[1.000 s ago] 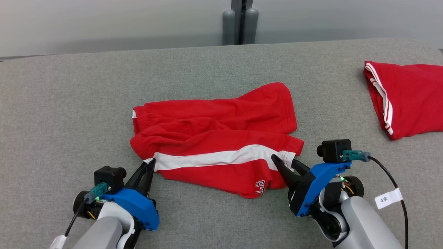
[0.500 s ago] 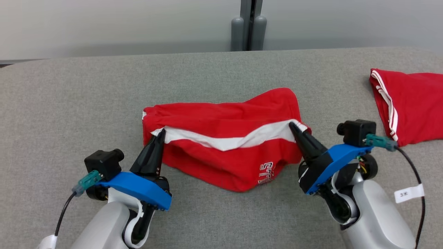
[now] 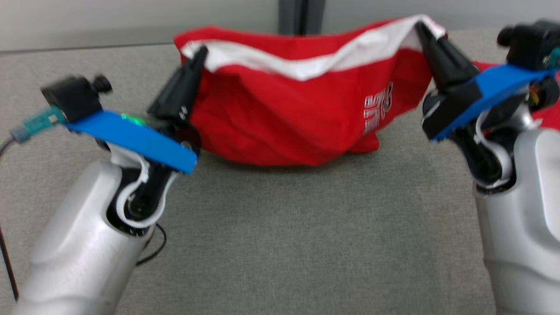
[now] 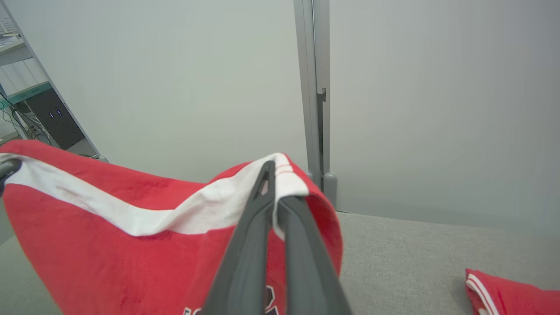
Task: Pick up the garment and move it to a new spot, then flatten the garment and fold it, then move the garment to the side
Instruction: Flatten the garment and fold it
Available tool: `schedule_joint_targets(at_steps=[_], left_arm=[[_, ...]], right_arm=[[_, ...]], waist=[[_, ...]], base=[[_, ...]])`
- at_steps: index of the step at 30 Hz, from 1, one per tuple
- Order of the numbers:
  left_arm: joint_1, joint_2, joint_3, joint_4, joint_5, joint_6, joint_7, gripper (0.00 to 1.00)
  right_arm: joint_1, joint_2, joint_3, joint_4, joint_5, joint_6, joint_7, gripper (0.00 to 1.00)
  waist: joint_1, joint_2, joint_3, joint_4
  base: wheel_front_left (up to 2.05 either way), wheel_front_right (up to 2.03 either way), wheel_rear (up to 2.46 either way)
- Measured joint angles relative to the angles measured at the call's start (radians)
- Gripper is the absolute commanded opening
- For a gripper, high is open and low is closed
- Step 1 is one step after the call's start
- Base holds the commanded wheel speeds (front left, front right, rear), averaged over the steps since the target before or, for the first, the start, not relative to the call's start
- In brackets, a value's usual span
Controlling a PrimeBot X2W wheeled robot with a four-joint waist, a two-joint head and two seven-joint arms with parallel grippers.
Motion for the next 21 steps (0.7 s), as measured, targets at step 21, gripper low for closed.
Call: schedule_joint_targets(at_steps=[21], left_arm=[[-0.631, -0.045, 0.161, 0.154, 0.041, 0.005, -0.180, 0.00]], right_arm=[[-0.727, -0.086, 0.221, 0.419, -0.140, 0.000, -0.544, 0.00]], waist=[[-0.0001, 0.0004, 0.243, -0.079]], base=[[0.00, 0.00, 0.00]])
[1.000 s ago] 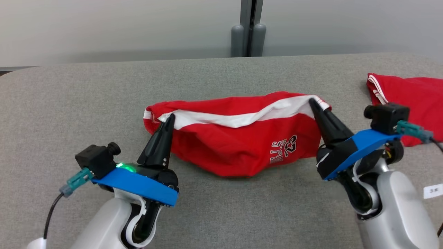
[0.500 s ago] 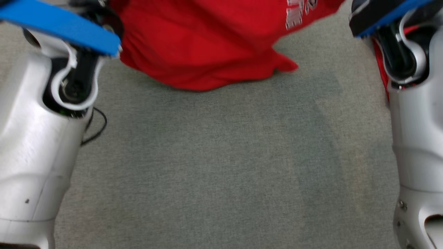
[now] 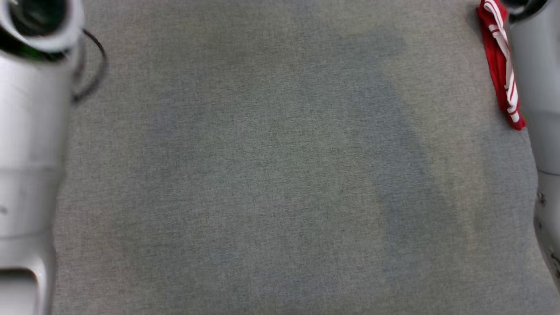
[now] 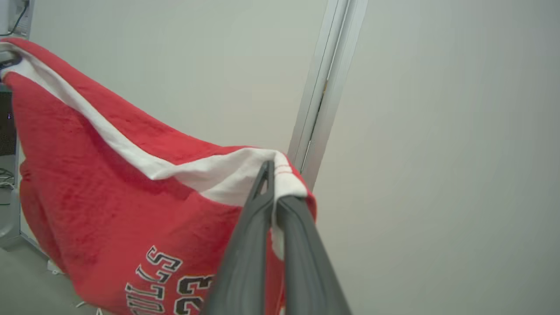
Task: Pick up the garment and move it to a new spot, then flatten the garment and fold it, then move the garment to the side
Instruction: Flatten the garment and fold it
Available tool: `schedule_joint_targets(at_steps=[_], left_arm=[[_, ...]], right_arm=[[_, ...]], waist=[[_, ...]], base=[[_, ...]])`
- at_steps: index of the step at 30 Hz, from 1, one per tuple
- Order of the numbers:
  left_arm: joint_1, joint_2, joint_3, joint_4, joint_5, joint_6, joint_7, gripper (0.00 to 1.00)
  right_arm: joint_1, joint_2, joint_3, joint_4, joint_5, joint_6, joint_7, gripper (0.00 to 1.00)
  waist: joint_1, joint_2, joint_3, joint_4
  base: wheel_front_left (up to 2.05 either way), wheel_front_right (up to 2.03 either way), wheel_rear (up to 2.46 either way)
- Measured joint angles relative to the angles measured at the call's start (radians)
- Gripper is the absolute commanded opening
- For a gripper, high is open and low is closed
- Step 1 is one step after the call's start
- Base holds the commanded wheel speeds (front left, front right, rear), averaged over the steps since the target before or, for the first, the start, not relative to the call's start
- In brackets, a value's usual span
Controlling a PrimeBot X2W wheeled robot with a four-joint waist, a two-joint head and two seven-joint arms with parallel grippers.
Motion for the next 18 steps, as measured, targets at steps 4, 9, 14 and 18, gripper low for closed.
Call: schedule_joint_targets(at_steps=[4, 9, 14, 18], left_arm=[[0.159, 0.003, -0.079, -0.031, -0.012, 0.000, -0.013, 0.00], [0.419, 0.026, -0.172, -0.018, -0.017, -0.001, -0.017, 0.00], [0.688, 0.037, -0.175, -0.035, -0.018, -0.001, -0.017, 0.00], [0.875, 0.058, -0.230, -0.079, -0.011, -0.002, -0.017, 0.00]], right_arm=[[0.110, -0.046, 0.095, 0.036, 0.041, 0.000, -0.004, 0.00], [0.342, -0.128, 0.232, 0.026, 0.235, 0.000, 0.113, 0.00], [0.565, -0.261, 0.402, -0.134, 0.407, 0.001, 0.183, 0.00], [0.720, -0.394, 0.486, -0.283, 0.523, 0.000, 0.228, 0.00]], waist=[[0.0001, 0.0001, -0.006, 0.009], [0.0000, 0.0000, -0.049, 0.021], [-0.0002, -0.0001, -0.117, 0.028], [-0.0003, -0.0002, -0.188, 0.041]], base=[[0.00, 0.00, 0.00], [0.00, 0.00, 0.00], [0.00, 0.00, 0.00], [0.00, 0.00, 0.00]])
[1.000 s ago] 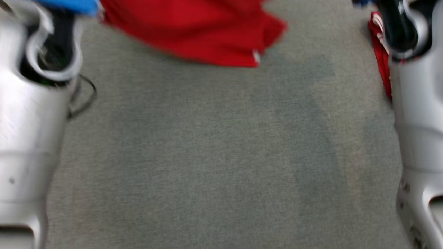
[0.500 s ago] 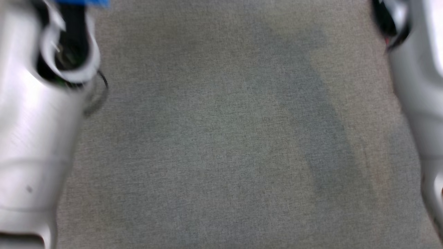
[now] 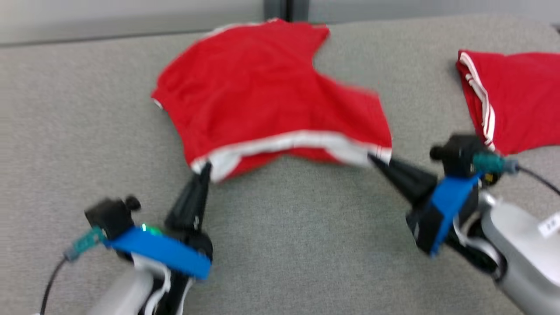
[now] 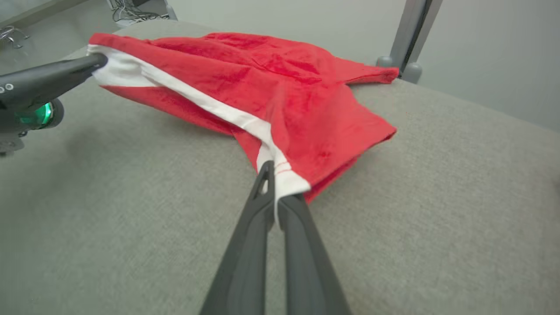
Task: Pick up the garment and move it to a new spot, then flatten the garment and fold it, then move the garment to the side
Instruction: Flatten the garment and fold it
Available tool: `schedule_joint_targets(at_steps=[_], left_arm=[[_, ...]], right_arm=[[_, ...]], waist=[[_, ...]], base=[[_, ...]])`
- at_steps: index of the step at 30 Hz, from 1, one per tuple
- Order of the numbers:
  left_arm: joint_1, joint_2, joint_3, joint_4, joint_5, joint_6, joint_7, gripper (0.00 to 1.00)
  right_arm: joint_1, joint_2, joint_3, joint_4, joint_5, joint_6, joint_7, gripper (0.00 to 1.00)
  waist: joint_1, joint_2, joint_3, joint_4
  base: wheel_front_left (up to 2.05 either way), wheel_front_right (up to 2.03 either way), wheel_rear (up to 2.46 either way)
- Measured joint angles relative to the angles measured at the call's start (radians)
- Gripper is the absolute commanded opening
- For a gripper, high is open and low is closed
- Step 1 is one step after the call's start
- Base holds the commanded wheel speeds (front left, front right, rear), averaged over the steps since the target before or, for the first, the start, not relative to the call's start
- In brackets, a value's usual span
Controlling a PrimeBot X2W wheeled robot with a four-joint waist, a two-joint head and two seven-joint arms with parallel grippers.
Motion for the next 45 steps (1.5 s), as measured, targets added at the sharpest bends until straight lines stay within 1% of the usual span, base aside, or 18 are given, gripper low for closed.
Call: schedule_joint_targets(at_steps=[1, 3, 5, 6, 8, 11, 15, 17, 19, 21, 23, 26, 29, 31, 33, 36, 45], left_arm=[[0.037, 0.014, -0.021, -0.019, -0.001, 0.000, 0.000, 0.00], [0.096, 0.044, -0.034, -0.053, -0.004, 0.000, 0.000, 0.00], [0.151, 0.063, -0.031, -0.091, -0.021, 0.000, 0.000, 0.00], [0.179, 0.074, -0.037, -0.110, -0.025, 0.000, 0.000, 0.00], [0.236, 0.101, -0.050, -0.135, -0.040, 0.000, 0.000, 0.00], [0.299, 0.165, -0.096, -0.165, -0.073, 0.000, 0.004, 0.00], [0.376, 0.239, -0.122, -0.207, -0.130, 0.000, 0.029, 0.00], [0.415, 0.269, -0.132, -0.215, -0.136, 0.000, 0.043, 0.00], [0.439, 0.286, -0.140, -0.229, -0.142, 0.002, 0.058, 0.00], [0.449, 0.292, -0.137, -0.252, -0.150, 0.003, 0.058, 0.00], [0.444, 0.288, -0.133, -0.273, -0.149, 0.003, 0.056, 0.00], [0.399, 0.256, -0.133, -0.290, -0.151, 0.003, 0.063, 0.00], [0.316, 0.225, -0.132, -0.281, -0.143, 0.003, 0.078, 0.00], [0.261, 0.188, -0.131, -0.269, -0.146, 0.002, 0.088, 0.00], [0.212, 0.160, -0.132, -0.241, -0.146, 0.002, 0.099, 0.00], [0.144, 0.116, -0.120, -0.184, -0.137, 0.016, 0.097, 0.00], [-0.044, -0.016, -0.070, -0.011, -0.140, 0.044, 0.070, 0.00]], right_arm=[[0.033, -0.030, 0.020, -0.044, 0.023, 0.000, 0.017, 0.00], [0.095, -0.091, 0.030, -0.104, 0.052, 0.000, 0.056, 0.00], [0.151, -0.146, 0.009, -0.141, 0.067, 0.000, 0.108, 0.00], [0.178, -0.164, -0.002, -0.168, 0.073, 0.000, 0.133, 0.00], [0.241, -0.179, -0.023, -0.229, 0.098, 0.000, 0.186, 0.00], [0.348, -0.202, -0.077, -0.291, 0.139, 0.000, 0.275, 0.00], [0.518, -0.206, -0.204, -0.331, 0.196, 0.000, 0.404, 0.00], [0.613, -0.195, -0.279, -0.352, 0.207, 0.000, 0.478, 0.00], [0.692, -0.164, -0.355, -0.381, 0.200, 0.000, 0.537, 0.00], [0.736, -0.127, -0.430, -0.434, 0.167, 0.000, 0.559, 0.00], [0.750, -0.096, -0.483, -0.486, 0.127, 0.000, 0.585, 0.00], [0.731, -0.056, -0.525, -0.539, 0.086, 0.000, 0.616, 0.00], [0.652, -0.045, -0.541, -0.542, 0.055, 0.000, 0.651, 0.00], [0.581, -0.036, -0.536, -0.528, 0.049, 0.000, 0.661, 0.00], [0.509, -0.038, -0.517, -0.496, 0.033, 0.000, 0.667, 0.00], [0.392, -0.045, -0.484, -0.430, 0.015, 0.000, 0.650, 0.00], [0.079, -0.061, -0.369, -0.185, -0.001, 0.000, 0.496, 0.00]], waist=[[-0.0001, -0.0002, -0.017, 0.004], [-0.0001, -0.0003, -0.049, 0.010], [0.0000, -0.0002, -0.078, 0.015], [0.0000, -0.0002, -0.091, 0.017], [0.0000, -0.0003, -0.115, 0.019], [0.0000, -0.0003, -0.139, 0.019], [0.0001, -0.0003, -0.161, 0.022], [0.0001, -0.0004, -0.167, 0.025], [0.0002, -0.0003, -0.173, 0.030], [0.0002, -0.0003, -0.175, 0.034], [0.0003, -0.0003, -0.175, 0.040], [0.0003, -0.0002, -0.173, 0.055], [0.0004, -0.0001, -0.170, 0.074], [0.0004, -0.0001, -0.165, 0.086], [0.0004, -0.0001, -0.157, 0.096], [0.0005, 0.0000, -0.141, 0.114], [0.0005, 0.0001, -0.051, 0.166]], base=[[0.00, 0.00, 0.00], [0.00, 0.00, 0.00], [0.00, 0.00, 0.00], [0.00, 0.00, 0.00], [0.00, 0.00, 0.00], [0.00, 0.00, 0.00], [0.00, 0.00, 0.00], [0.00, 0.00, 0.00], [0.00, 0.00, 0.00], [0.00, 0.00, 0.00], [0.00, 0.00, 0.00], [0.00, 0.00, 0.00], [0.00, 0.00, 0.00], [0.00, 0.00, 0.00], [0.00, 0.00, 0.00], [0.00, 0.00, 0.00], [0.00, 0.00, 0.00]])
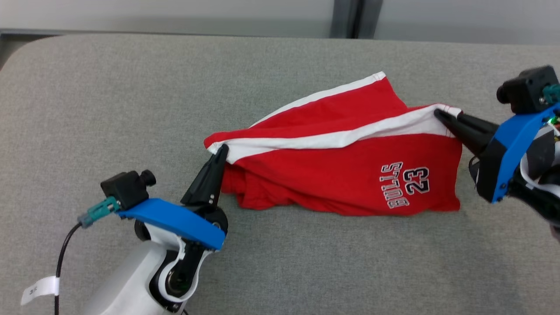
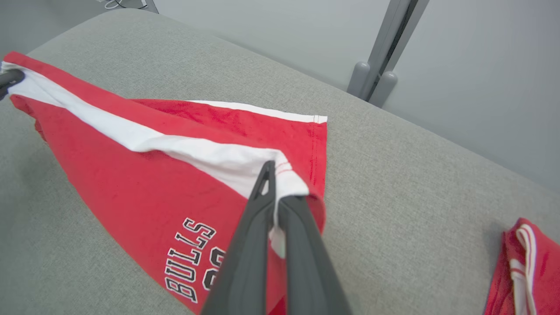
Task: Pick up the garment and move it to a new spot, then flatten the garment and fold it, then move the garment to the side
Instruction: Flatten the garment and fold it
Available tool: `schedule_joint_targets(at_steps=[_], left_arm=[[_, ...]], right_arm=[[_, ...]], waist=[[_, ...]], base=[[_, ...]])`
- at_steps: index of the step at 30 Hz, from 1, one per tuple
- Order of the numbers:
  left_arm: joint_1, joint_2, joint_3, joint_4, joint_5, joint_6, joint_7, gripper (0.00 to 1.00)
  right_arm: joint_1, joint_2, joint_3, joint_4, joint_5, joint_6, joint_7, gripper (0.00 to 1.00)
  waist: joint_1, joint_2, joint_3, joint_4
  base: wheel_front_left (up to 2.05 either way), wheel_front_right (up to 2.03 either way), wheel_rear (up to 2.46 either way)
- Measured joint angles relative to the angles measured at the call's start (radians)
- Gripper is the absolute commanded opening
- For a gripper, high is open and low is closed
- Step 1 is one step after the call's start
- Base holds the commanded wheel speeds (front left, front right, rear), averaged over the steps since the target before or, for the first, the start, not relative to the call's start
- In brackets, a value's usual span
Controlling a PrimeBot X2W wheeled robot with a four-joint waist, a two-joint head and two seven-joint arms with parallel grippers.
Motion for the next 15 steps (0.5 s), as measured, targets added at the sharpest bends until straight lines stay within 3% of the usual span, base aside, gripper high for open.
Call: schedule_joint_targets(at_steps=[7, 15], left_arm=[[-0.120, -0.076, 0.007, 0.114, 0.016, 0.019, -0.009, 0.00], [-0.190, -0.140, -0.001, 0.197, 0.028, 0.009, -0.019, 0.00]], right_arm=[[-0.199, -0.015, 0.098, 0.187, -0.038, 0.000, -0.109, 0.00], [-0.349, -0.002, 0.168, 0.360, -0.060, 0.000, -0.207, 0.00]], waist=[[0.0001, 0.0000, 0.093, 0.041], [0.0001, 0.0001, 0.166, 0.089]], base=[[0.00, 0.00, 0.00], [0.00, 0.00, 0.00]])
